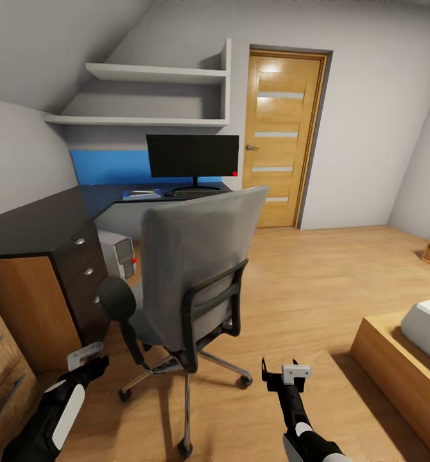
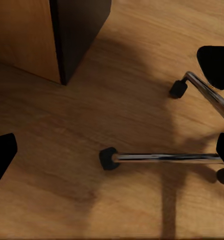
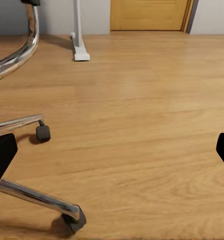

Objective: In the bedroom, organize the workspace by keeping the computer under the desk, ensuring the monitor is on the desk, placing the keyboard on the desk next to the monitor, placing the mouse on the desk next to the keyboard, moving the folder from the swivel chair onto the desk next to the mouse, stacking the notebook on top of the folder with the pen on top of the notebook, and positioning the swivel chair next to the desk.

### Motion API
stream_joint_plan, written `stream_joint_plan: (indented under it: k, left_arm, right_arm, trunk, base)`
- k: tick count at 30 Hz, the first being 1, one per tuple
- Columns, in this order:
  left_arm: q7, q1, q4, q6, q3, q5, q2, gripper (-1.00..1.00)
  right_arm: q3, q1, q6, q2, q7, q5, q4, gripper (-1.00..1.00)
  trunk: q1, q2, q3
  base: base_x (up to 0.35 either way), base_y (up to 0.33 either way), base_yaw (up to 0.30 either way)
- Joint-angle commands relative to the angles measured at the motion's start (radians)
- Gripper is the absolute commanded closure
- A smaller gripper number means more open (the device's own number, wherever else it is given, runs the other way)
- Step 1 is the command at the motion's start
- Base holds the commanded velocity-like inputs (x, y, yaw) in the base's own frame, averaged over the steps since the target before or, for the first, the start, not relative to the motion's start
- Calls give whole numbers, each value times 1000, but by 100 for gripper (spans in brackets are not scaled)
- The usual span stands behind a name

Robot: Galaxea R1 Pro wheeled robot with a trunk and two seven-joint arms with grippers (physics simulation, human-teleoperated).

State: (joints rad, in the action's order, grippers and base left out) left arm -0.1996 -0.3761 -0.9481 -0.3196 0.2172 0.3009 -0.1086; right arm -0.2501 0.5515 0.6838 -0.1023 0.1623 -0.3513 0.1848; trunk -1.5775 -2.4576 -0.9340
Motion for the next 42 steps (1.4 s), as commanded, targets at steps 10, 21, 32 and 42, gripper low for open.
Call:
stream_joint_plan:
  k: [10,21,32,42]
  left_arm:
    - [-7,0,2,-4,-1,11,1,-100]
    - [-1,0,71,11,1,14,1,-100]
    - [4,0,200,296,2,10,1,-100]
    - [19,0,331,437,2,11,-1,-100]
  right_arm:
    - [-4,1,2,0,8,-10,-1,-100]
    - [-5,1,-20,-2,11,-3,2,-100]
    - [-3,12,-292,-28,47,-2,83,-100]
    - [1,81,-590,-58,42,-2,259,-100]
  trunk:
    - [0,0,-1]
    - [0,0,-1]
    - [0,0,-1]
    - [0,0,-1]
  base:
    - [-241,19,0]
    - [-326,1,0]
    - [-85,0,0]
    - [-1,0,0]
